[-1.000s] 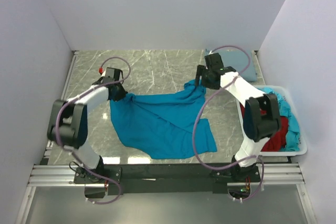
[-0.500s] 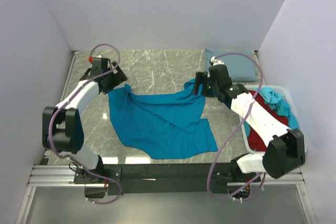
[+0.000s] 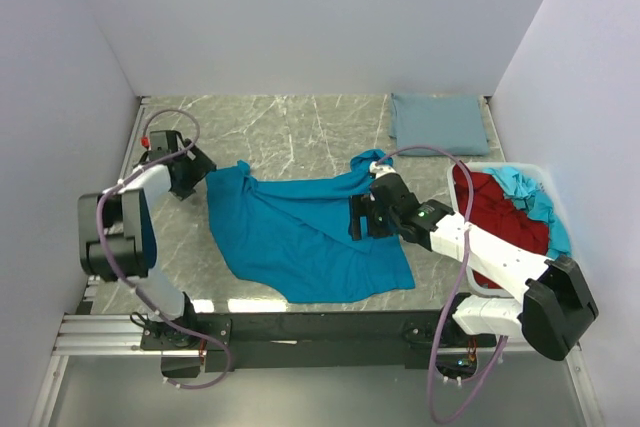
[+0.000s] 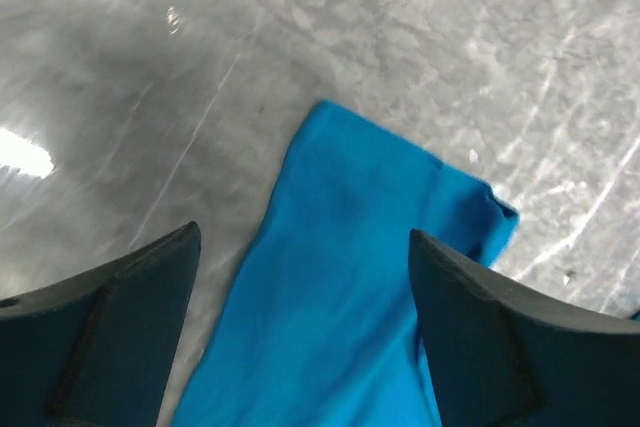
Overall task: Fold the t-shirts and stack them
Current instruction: Flatten the tshirt out
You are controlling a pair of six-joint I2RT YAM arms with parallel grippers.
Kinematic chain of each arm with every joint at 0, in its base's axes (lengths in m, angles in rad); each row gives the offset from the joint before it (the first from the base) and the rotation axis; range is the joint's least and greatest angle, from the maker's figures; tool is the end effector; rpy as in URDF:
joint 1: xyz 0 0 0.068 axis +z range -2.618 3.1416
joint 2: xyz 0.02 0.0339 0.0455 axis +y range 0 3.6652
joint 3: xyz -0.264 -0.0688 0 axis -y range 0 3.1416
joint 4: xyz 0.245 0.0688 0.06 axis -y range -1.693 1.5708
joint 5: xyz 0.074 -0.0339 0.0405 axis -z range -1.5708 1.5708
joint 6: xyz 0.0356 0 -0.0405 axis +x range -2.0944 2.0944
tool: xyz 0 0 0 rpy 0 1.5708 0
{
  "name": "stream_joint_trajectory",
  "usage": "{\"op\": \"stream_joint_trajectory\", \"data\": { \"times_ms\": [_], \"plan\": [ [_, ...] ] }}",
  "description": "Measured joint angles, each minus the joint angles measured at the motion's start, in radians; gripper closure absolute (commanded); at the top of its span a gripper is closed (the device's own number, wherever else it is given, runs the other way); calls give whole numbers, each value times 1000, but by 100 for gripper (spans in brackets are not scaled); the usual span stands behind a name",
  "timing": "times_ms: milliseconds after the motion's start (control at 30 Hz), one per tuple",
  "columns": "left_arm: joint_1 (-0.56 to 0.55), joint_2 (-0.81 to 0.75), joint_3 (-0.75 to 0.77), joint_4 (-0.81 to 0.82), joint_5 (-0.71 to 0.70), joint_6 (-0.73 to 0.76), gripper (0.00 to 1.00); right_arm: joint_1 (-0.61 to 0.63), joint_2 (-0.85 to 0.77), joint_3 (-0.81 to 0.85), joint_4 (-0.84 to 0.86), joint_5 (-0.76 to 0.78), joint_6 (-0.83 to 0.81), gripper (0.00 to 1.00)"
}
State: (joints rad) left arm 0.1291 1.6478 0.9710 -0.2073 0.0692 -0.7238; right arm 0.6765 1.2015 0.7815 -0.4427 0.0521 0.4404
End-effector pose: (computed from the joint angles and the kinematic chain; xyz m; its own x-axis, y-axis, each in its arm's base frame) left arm 0.3358 0.0411 0.1854 -0.5184 -0.7335 -0.4396 -0.5715 0.6796 -0.4599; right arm 0.1915 0.1514 0.2314 -0.7911 -0.0892 -0.6052 -0.2892 0.9263 0.2415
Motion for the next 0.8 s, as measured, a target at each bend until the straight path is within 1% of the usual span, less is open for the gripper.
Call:
{"op": "stream_joint_trajectory", "data": {
  "times_ms": [33,67,133,167,233,300,433,567,700,733,800],
  "plan": [
    [-1,32,16,6,6,0,22,0,2,-13,-5,2,10,10],
    [-1,66,39,8,14,2,31,0,4,-21,-11,6,16,10],
    [-2,137,101,7,23,6,42,0,5,-25,-21,14,27,10],
    [-2,173,139,8,26,8,50,0,5,-25,-21,20,32,10],
    [-2,237,201,19,42,22,58,0,5,-25,-22,34,39,10],
    [-2,254,211,22,47,29,60,0,5,-25,-23,45,43,10],
    [-11,263,211,18,43,41,60,0,5,-25,-24,59,46,10],
    [-31,262,214,9,2,56,60,0,5,-24,-25,63,45,10],
    [-60,262,235,-36,-79,59,57,0,5,-24,-26,68,44,10],
    [-68,262,245,-60,-106,60,54,0,5,-24,-26,71,43,10],
    [-85,262,263,-106,-158,63,52,0,5,-24,-26,72,41,10]
  ]
}}
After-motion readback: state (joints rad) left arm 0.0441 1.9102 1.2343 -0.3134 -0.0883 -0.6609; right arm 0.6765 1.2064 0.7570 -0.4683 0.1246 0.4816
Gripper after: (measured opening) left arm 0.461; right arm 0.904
